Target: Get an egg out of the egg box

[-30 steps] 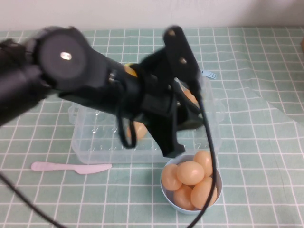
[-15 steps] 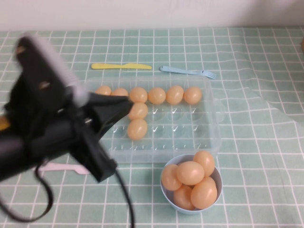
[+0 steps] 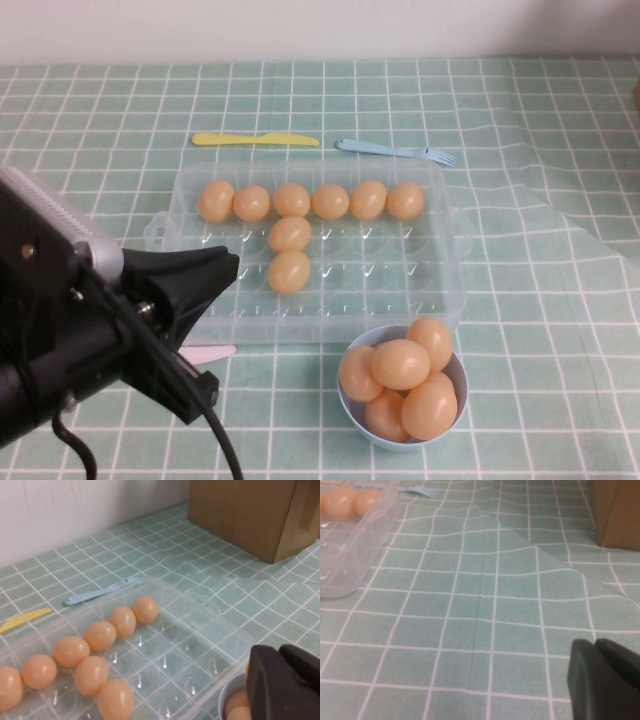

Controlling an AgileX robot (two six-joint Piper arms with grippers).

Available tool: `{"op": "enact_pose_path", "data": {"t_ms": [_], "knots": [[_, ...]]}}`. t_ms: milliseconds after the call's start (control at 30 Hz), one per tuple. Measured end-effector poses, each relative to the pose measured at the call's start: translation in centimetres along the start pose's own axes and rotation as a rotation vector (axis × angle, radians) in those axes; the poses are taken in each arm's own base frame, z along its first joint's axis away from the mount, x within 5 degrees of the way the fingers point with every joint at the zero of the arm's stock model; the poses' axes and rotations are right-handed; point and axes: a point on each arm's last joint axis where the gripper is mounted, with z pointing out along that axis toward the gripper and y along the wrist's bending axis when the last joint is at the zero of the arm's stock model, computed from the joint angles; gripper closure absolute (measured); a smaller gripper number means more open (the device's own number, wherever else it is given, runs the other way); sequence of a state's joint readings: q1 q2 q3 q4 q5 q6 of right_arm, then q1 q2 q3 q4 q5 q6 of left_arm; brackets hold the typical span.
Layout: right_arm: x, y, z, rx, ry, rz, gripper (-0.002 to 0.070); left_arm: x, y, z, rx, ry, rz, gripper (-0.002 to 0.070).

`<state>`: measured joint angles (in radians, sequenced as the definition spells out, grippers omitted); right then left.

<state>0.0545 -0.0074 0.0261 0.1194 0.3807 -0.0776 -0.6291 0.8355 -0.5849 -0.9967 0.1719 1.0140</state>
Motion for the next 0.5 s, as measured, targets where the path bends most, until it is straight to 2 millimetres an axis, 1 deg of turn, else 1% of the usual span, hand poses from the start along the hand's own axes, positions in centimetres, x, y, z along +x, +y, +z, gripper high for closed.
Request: {"op": "enact_pose_path", "data": {"t_ms": [133,300,367,500], "knots": [[0.0,0.0,0.0,0.000,0.000,0.000,0.0692,-0.1,0.1,0.0,-0.011,-0.007,0.035,0.0676],[0.0,0.0,0.0,0.000,0.000,0.000,0.0693,0.1,0.2,-0.9,-0.041,-0.040,0.069,0.0677],[0.0,0.0,0.0,0.000,0.000,0.000,0.0693,0.5,0.3,-1.8,-0.069,-0.064,0.093,0.0677],[0.0,0.0,0.0,0.000,0.000,0.000,0.0693,1.7,0.7,-4.4,-0.160,-0.154,0.133,0.0677]]}}
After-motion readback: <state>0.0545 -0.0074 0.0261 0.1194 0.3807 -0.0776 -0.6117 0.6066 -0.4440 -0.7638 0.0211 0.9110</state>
